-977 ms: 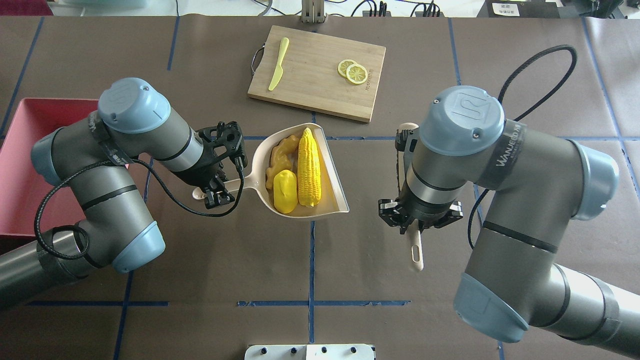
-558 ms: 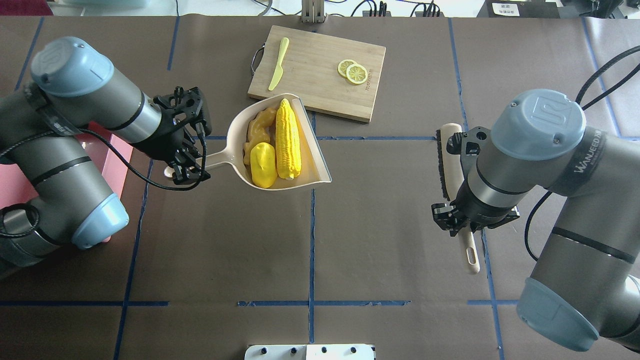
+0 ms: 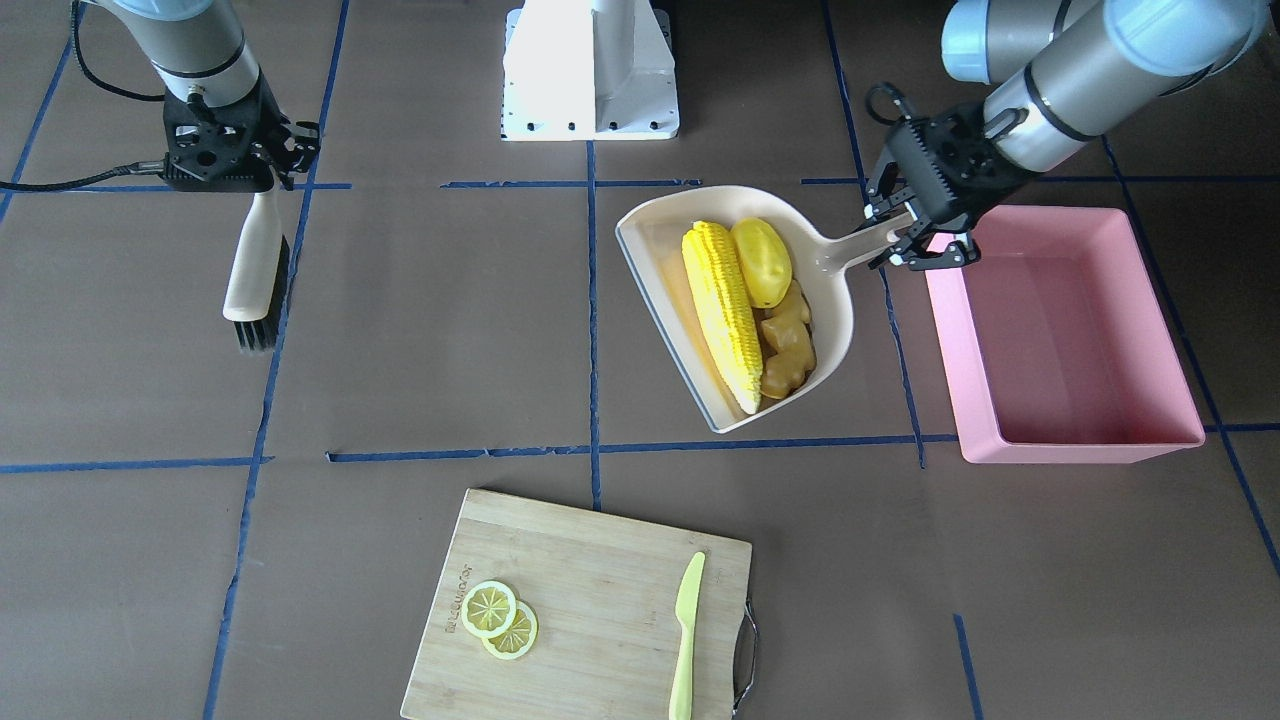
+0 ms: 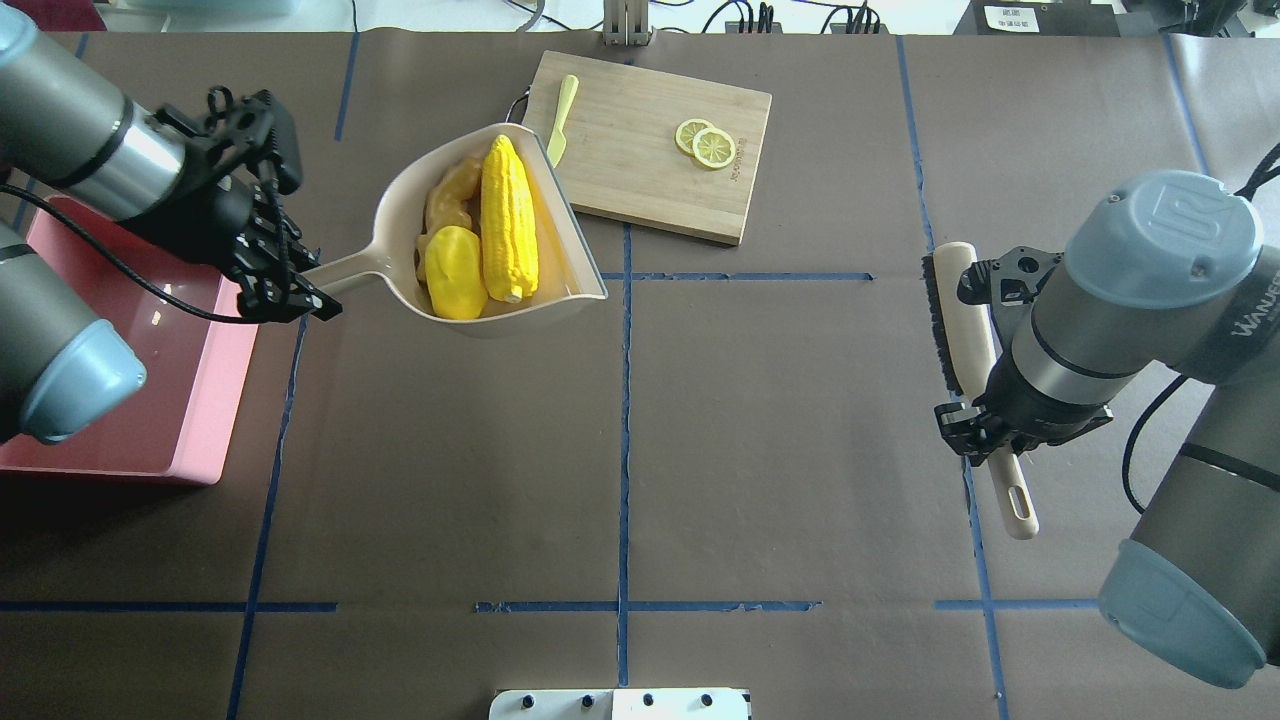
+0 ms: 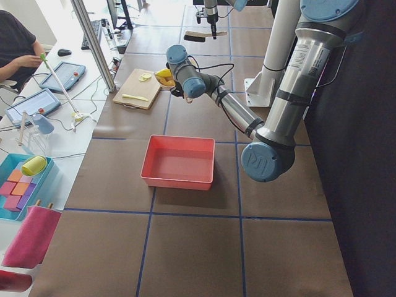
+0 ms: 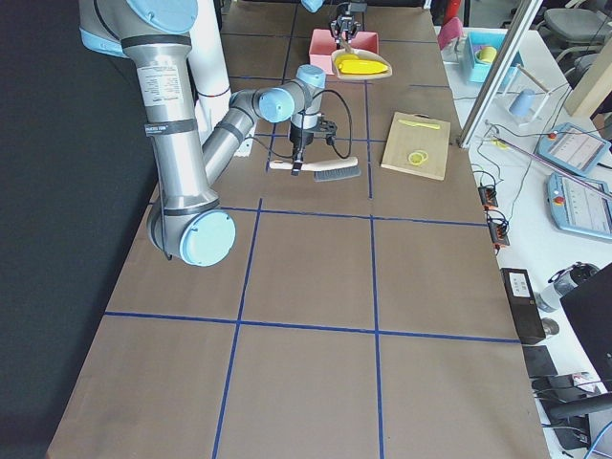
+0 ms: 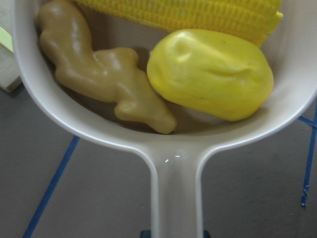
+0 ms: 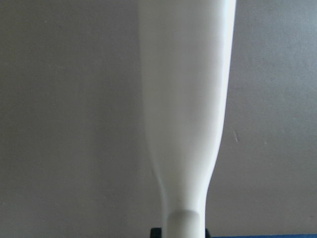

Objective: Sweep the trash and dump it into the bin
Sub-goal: 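Carry the dustpan with the left gripper over the pink bin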

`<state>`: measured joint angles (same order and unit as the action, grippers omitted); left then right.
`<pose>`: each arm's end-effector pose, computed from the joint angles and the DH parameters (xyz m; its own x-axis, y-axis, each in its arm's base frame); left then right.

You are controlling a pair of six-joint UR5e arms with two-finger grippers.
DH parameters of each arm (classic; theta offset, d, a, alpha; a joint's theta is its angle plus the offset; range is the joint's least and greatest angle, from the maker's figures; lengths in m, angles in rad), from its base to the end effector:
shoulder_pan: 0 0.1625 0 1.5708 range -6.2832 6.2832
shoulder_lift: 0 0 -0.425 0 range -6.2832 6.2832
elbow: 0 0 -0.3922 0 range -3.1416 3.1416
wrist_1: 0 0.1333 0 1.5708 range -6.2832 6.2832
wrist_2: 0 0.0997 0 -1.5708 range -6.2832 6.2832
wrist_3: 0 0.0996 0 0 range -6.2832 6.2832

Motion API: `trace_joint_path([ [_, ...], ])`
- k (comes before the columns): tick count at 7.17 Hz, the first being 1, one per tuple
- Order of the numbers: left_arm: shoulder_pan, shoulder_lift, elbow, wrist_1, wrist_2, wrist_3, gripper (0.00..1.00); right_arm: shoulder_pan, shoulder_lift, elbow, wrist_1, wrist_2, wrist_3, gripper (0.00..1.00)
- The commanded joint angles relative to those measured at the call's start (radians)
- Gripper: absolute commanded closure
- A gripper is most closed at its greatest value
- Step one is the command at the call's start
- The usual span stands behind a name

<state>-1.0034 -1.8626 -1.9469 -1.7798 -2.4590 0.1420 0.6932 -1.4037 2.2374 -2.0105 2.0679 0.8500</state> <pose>0.2442 -0.4874 0.2902 0.1606 0.9099 -0.3824 -0.3702 0.4147 0.8313 -0.2990 -0.3599 0.3338 0.8114 -0.0801 0.5790 0.1526 0.9852 -0.0775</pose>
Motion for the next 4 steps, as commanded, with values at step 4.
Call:
trace_joint_path([
  [4,-0.264,0.248,-0.024,0.005,-0.121,0.343,1.00,0.066,-0.093,0.007,0.004,0.005,-0.110,1.00],
])
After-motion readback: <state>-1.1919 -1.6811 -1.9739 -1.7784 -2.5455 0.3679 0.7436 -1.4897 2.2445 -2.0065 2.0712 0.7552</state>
